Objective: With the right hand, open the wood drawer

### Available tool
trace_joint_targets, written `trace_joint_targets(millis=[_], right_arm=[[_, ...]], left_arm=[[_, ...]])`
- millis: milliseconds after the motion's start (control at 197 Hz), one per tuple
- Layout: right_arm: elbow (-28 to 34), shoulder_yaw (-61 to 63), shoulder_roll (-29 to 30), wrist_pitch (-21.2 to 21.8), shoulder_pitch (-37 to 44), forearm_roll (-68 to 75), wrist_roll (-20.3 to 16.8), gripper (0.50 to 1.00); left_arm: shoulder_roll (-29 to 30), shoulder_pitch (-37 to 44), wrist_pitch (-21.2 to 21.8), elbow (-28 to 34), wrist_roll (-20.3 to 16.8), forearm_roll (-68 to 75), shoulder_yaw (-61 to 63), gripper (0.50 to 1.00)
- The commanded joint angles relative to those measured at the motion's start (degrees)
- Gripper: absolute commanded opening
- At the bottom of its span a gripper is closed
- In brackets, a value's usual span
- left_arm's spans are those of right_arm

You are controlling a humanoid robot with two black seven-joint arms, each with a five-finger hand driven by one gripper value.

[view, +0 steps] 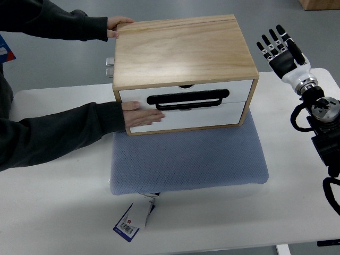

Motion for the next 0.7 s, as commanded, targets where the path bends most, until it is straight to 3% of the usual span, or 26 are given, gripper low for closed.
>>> trace_joint_targets(millis=[0, 356, 696], right_arm=[[0.0, 0.0, 0.0, 0.0, 0.0, -0.1, 0.0, 0.944], [0.1, -0.3, -1.4, 0.0, 2.5, -0.4, -0.1, 0.944], [2.8, -24.3, -15.9, 0.1, 19.4, -12.2, -1.1, 0.944]], left_arm=[[0.0, 0.0, 0.0, 0.1, 0.0, 0.0, 0.1, 1.0], [0.0, 0.0, 0.1, 0.0, 0.0, 0.0, 0.0, 1.0], [0.0, -0.1, 0.0, -1.6, 0.0, 0.0, 0.1, 1.0]])
